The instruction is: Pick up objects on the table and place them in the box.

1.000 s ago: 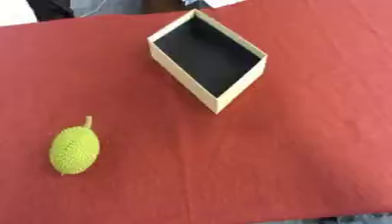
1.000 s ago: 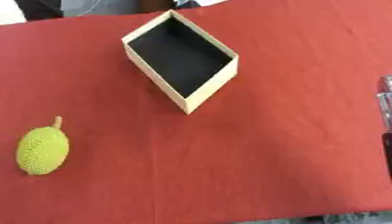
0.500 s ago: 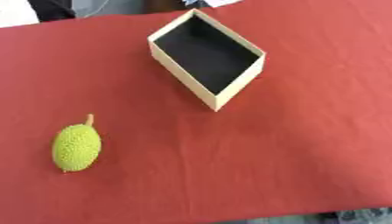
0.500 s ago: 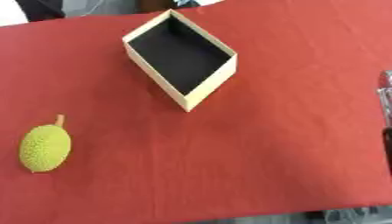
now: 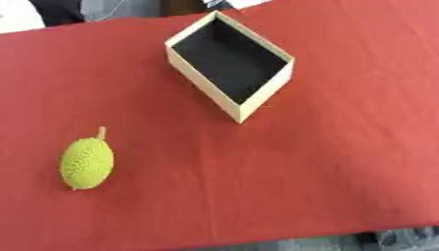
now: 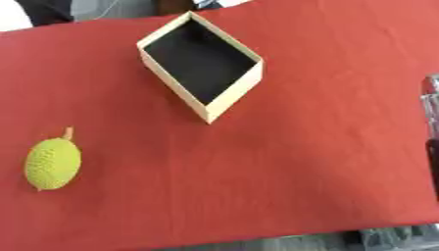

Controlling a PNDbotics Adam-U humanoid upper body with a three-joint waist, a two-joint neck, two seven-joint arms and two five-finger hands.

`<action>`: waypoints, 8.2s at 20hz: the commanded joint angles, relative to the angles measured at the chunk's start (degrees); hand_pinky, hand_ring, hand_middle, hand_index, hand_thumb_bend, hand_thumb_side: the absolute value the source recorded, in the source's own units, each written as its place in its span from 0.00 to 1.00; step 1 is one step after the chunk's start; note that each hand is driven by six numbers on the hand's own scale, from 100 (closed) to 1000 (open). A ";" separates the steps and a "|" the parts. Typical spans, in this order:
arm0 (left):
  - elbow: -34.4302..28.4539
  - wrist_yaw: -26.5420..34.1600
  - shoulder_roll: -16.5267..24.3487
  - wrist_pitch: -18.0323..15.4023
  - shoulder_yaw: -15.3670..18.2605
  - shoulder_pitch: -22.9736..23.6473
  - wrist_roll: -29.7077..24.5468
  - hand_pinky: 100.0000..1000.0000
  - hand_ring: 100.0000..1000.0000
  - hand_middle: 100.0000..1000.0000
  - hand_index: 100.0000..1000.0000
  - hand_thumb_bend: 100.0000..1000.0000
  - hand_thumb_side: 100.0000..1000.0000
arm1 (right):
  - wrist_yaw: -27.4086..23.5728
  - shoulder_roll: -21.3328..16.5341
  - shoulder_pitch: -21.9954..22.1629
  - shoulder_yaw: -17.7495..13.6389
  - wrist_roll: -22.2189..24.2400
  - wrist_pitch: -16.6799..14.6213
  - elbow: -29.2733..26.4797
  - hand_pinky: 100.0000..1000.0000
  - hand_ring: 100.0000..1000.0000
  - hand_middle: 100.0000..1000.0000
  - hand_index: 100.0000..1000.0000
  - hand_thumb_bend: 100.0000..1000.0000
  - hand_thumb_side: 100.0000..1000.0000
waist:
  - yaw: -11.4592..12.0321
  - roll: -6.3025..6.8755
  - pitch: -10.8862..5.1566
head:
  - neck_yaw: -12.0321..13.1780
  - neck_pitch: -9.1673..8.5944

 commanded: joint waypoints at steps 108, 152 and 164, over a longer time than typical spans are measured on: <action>8.01 -45.33 -29.10 -12.89 -11.58 -28.98 -21.22 0.83 0.83 0.82 0.86 0.38 0.79 | -1.12 -0.84 1.14 0.88 1.06 1.17 -0.99 0.81 0.76 0.47 0.72 0.00 0.63 | 0.62 1.32 -1.14 | 4.67 0.38; 10.01 -79.26 -36.48 -12.89 -9.02 -26.16 2.44 0.69 0.71 0.64 0.85 0.47 0.58 | -1.10 -0.70 1.96 0.93 0.94 1.40 -0.99 0.81 0.76 0.47 0.72 0.00 0.65 | 0.43 2.58 -0.96 | 3.69 0.38; 10.99 -83.40 -36.83 -12.89 -8.07 -25.62 6.88 0.64 0.65 0.60 0.80 0.30 0.34 | -1.12 -0.44 2.03 1.02 1.05 1.41 -0.99 0.81 0.76 0.47 0.72 0.00 0.65 | 0.55 2.42 -0.71 | 3.97 0.38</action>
